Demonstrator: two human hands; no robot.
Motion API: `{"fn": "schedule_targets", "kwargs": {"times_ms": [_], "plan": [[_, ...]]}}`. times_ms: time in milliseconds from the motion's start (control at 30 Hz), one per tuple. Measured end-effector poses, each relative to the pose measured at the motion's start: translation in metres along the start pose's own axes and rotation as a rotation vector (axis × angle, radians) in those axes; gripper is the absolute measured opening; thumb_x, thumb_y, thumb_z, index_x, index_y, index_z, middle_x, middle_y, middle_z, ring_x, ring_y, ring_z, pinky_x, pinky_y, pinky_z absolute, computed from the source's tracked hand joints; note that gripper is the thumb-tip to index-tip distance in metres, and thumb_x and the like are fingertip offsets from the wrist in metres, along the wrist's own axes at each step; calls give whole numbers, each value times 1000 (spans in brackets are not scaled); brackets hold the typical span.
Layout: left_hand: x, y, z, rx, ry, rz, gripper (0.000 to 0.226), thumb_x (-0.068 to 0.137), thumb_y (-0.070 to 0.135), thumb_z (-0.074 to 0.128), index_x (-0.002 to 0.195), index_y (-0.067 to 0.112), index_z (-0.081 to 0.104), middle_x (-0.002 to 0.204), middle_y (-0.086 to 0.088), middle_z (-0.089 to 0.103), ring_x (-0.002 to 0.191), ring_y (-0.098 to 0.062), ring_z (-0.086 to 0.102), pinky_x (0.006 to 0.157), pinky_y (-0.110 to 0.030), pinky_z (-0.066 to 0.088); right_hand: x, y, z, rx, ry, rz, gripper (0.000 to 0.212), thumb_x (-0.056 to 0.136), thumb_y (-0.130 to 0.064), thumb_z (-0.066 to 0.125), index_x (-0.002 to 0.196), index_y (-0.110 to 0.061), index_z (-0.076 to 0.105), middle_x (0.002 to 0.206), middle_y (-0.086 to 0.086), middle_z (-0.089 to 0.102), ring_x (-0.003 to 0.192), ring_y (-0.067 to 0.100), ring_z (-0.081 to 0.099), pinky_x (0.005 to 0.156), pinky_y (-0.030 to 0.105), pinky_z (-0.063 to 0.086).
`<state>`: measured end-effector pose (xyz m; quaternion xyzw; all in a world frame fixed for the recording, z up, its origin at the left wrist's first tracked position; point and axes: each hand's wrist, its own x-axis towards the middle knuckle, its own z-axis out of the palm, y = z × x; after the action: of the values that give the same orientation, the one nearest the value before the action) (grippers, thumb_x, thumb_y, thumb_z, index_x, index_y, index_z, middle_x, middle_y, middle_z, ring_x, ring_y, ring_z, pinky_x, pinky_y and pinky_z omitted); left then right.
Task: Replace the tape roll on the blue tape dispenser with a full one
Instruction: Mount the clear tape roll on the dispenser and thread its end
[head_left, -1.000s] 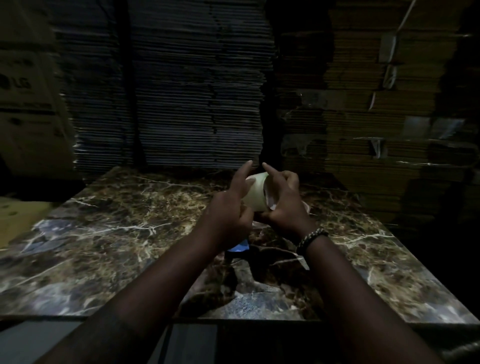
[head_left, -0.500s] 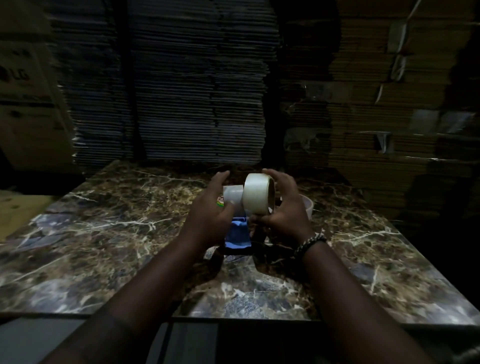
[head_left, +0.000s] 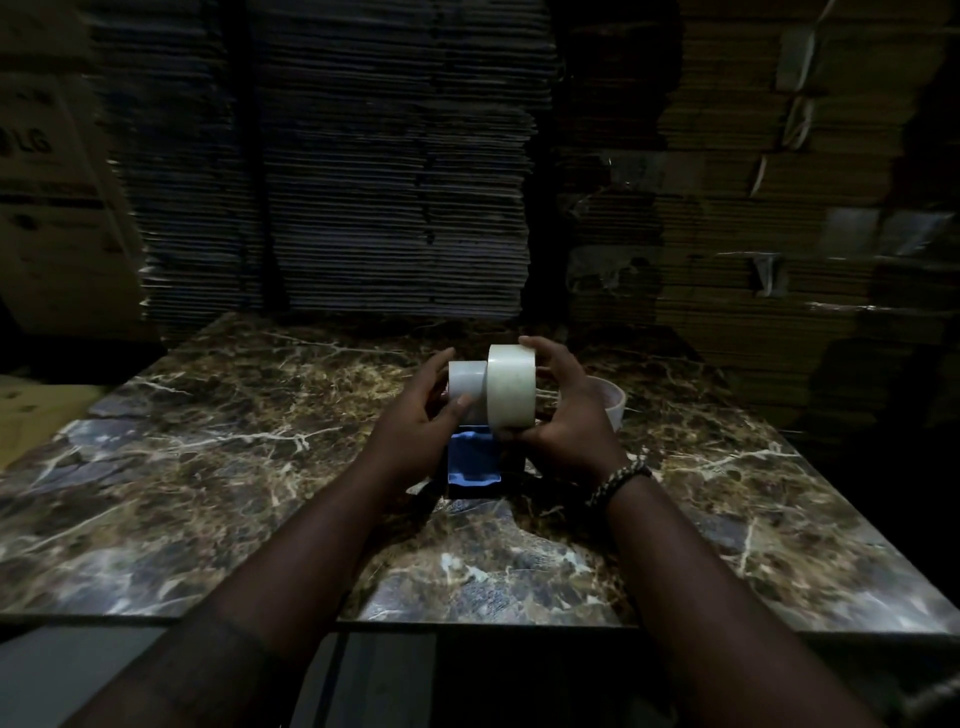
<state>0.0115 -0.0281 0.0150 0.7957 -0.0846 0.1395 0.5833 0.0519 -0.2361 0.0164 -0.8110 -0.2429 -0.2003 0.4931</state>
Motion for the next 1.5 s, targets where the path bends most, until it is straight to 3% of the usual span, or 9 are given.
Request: {"fn": "schedule_targets", "kwargs": {"times_ms": [233, 567, 733, 933, 1100, 1233, 1400, 1500], "plan": [[-2, -1, -2, -89, -19, 8, 56, 99, 9, 65, 131, 52, 48, 146, -6, 57, 131, -19, 59, 108, -51, 52, -3, -1, 0, 45, -42, 22, 104, 57, -12, 97, 142, -45, 46, 148, -7, 48, 136, 15, 51, 100, 51, 58], [-6, 0, -5, -178, -29, 13, 59, 97, 0, 64, 126, 49, 52, 137, 0, 62, 127, -16, 62, 104, -44, 55, -13, -8, 2, 108, -12, -14, 100, 60, -2, 88, 144, -39, 48, 147, -1, 51, 135, 19, 55, 98, 52, 58], [-8, 0, -7, -196, -44, 19, 62, 97, 0, 64, 120, 57, 55, 141, -3, 60, 128, -19, 61, 97, -41, 58, -13, -9, 0, 108, -27, -71, 98, 61, -1, 92, 144, -29, 49, 150, 0, 46, 137, 17, 52, 99, 43, 59], [-7, -3, -9, -203, -46, 6, 51, 99, 1, 60, 141, 28, 48, 139, -5, 60, 121, -12, 62, 82, -27, 59, -12, -4, -2, 56, -62, -105, 98, 60, -7, 93, 144, -29, 47, 151, 4, 45, 137, 19, 51, 104, 44, 56], [-5, -8, -9, -187, -34, 6, 52, 99, 17, 63, 147, 27, 47, 142, -5, 60, 128, -19, 61, 100, -46, 56, -12, -4, -2, 56, -71, -95, 98, 60, -14, 91, 145, -32, 46, 149, 0, 47, 137, 19, 51, 102, 49, 56], [-7, -5, -8, -182, -29, 16, 55, 95, 26, 62, 147, 25, 47, 139, -1, 61, 126, -16, 62, 100, -46, 56, -11, -3, -1, 80, -62, -91, 97, 61, -11, 90, 145, -32, 45, 150, 3, 47, 137, 20, 52, 100, 49, 58], [-5, -7, -8, -189, -47, 22, 48, 101, 5, 59, 144, 23, 49, 135, -2, 63, 121, -19, 64, 83, -31, 55, -10, 0, 2, 71, -91, -77, 100, 59, -17, 92, 145, -35, 44, 149, 4, 49, 136, 23, 55, 98, 52, 58], [-7, -4, -9, -195, -48, 10, 48, 100, 4, 60, 143, 23, 49, 136, -6, 62, 121, -20, 64, 80, -27, 57, -11, 2, 1, 69, -100, -63, 102, 59, -17, 94, 145, -37, 43, 149, 2, 48, 135, 22, 55, 97, 51, 59]]}}
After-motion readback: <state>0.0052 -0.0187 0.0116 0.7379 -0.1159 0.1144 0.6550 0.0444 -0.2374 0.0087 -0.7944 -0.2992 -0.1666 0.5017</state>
